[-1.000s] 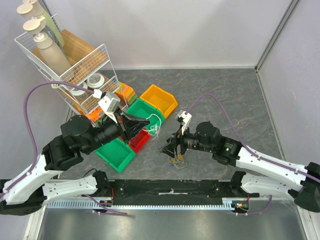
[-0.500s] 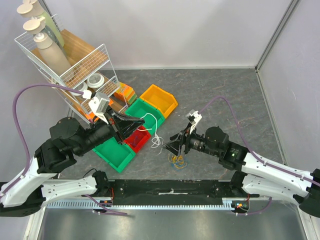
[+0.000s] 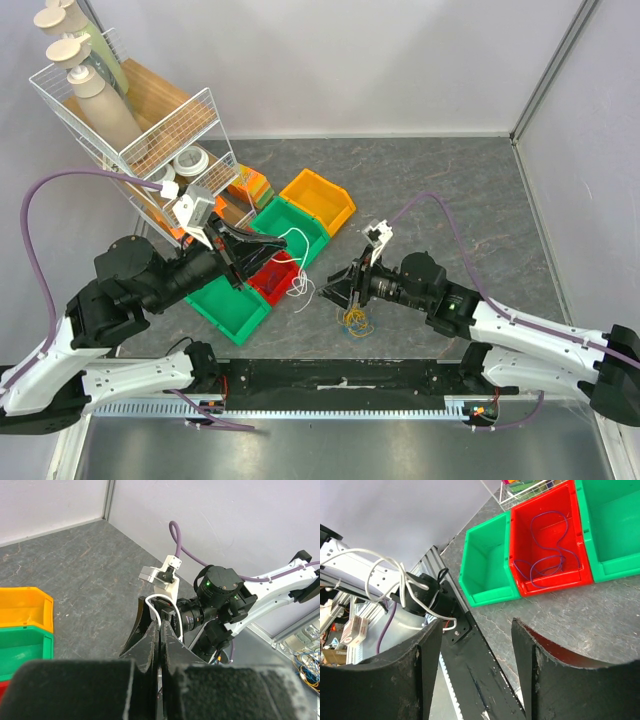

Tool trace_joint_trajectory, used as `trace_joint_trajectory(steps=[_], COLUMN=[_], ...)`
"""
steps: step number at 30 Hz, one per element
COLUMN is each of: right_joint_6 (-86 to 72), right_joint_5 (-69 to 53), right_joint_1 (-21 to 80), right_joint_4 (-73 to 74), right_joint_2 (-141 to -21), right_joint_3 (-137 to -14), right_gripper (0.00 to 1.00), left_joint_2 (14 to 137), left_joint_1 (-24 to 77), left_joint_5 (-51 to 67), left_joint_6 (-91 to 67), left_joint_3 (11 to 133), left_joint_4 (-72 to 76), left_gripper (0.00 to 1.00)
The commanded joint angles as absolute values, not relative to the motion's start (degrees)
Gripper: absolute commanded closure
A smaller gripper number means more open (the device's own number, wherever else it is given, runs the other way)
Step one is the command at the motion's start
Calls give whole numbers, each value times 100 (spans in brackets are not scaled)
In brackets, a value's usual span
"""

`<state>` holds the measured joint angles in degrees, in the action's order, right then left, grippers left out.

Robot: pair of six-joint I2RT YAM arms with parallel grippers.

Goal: Untangle the cables

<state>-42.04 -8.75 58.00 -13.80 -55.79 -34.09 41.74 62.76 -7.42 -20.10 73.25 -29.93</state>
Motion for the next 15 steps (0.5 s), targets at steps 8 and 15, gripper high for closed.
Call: trace_joint_trajectory(steps=[8, 15], right_joint_6=[-4298, -4324], right_joint_5=[-1248, -1046], right_joint_1=[5906, 5950], right_joint_4=[-2250, -2216], right_joint_2=[-5458, -5555], right_joint_3=[-3190, -3208], right_gripper=[37, 75], left_joint_2=[4184, 4184], left_joint_1=[6284, 6284], left_joint_5=[-774, -747], left_joint_6=[-2136, -2136], left_joint_3=[7550, 7576], left_joint_4=[-2892, -2865], left_gripper=[98, 98])
